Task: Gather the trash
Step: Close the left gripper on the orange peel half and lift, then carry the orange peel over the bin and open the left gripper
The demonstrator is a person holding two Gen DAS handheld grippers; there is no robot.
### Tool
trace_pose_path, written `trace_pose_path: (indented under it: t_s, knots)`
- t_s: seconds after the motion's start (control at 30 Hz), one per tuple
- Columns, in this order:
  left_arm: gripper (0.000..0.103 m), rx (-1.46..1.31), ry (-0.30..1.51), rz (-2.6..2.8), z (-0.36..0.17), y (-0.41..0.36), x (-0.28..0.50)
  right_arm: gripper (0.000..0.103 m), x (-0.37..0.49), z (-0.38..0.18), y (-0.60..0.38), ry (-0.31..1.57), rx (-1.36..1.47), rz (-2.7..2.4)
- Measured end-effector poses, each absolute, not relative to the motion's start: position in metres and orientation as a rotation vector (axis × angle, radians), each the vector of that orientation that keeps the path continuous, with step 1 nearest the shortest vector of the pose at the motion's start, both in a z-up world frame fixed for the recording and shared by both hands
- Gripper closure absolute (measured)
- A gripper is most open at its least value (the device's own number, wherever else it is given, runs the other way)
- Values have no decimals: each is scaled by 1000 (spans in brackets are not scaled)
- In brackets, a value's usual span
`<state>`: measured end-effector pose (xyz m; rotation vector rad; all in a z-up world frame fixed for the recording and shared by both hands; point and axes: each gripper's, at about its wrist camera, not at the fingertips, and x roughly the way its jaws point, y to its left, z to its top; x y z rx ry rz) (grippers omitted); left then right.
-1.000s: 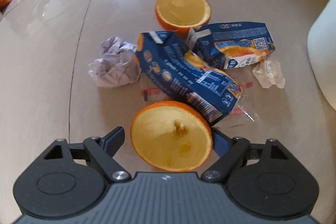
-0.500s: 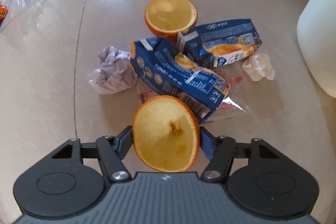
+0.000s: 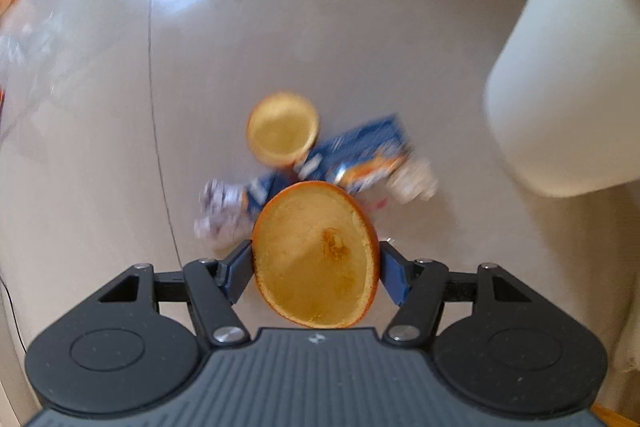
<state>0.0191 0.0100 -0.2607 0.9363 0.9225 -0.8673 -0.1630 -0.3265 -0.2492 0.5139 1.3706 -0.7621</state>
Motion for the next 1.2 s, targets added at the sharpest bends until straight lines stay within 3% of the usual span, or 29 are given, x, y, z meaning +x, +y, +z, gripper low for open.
trace_pose_path:
  t_s: [0.23,0.4,0.57,0.63,0.73,1.2]
  knots:
    - [38,887,834,-1064,-171,-46,-37,85,-166,-248,-329,1357,544,-767]
    - [38,925,785,-1186,-141,-91,-90,85,-166,-248,-331,1358,552,-769]
    - [32,898,793,-1287,-140,-126,-130,86,-166,-249,-331,1366,546,-761]
    - [19,896,788,-1307,-145,-138,-142,86,-164,-250,-331,1374,542,-757]
    - [12,875,780,-1291,-152,-145,-153,86,-163,-251,-332,1370,548,-760]
    - [11,868,796,-1094,-135,-157,-162,87,-169,-254,-333,1346,565,-748]
